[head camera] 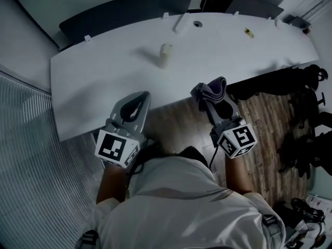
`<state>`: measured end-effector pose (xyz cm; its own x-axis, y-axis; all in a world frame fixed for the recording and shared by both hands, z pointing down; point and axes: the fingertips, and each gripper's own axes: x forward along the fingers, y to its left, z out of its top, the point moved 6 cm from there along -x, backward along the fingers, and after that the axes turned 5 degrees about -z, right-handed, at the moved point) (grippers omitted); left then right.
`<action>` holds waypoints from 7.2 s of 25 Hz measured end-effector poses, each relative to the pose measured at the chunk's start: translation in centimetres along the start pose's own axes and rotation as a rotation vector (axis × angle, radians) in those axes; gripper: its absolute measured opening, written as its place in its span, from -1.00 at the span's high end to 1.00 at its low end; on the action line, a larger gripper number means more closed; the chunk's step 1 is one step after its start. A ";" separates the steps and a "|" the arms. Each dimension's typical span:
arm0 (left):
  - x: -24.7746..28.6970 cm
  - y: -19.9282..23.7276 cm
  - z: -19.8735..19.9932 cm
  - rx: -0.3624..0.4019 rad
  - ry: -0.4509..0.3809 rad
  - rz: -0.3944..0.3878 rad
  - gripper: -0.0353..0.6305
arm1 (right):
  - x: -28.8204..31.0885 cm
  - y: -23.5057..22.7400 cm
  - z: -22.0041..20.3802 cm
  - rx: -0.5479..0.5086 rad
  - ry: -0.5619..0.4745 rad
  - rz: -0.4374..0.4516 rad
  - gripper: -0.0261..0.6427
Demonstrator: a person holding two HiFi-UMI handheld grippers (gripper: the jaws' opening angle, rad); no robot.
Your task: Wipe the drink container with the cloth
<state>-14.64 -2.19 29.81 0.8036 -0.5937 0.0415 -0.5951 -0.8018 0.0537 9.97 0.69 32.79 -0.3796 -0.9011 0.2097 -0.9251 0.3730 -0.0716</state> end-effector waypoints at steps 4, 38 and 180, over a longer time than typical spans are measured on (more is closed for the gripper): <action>0.7 2.5 -0.9 -0.010 0.009 -0.021 0.87 | 2.3 0.4 -0.4 0.008 0.020 -0.020 0.64; 27.6 15.7 -12.0 -0.041 0.465 -0.029 0.39 | 22.1 -10.4 -12.8 0.043 0.479 0.536 0.64; 27.2 16.8 -14.8 -0.077 0.531 -0.029 0.68 | 43.5 -14.5 -7.6 0.516 0.590 0.799 0.63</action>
<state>-2.80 -30.80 46.64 0.7200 -0.4395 0.5371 -0.5874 -0.7980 0.1345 6.98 -42.27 50.36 -0.9281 -0.1464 0.3424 -0.3652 0.5382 -0.7596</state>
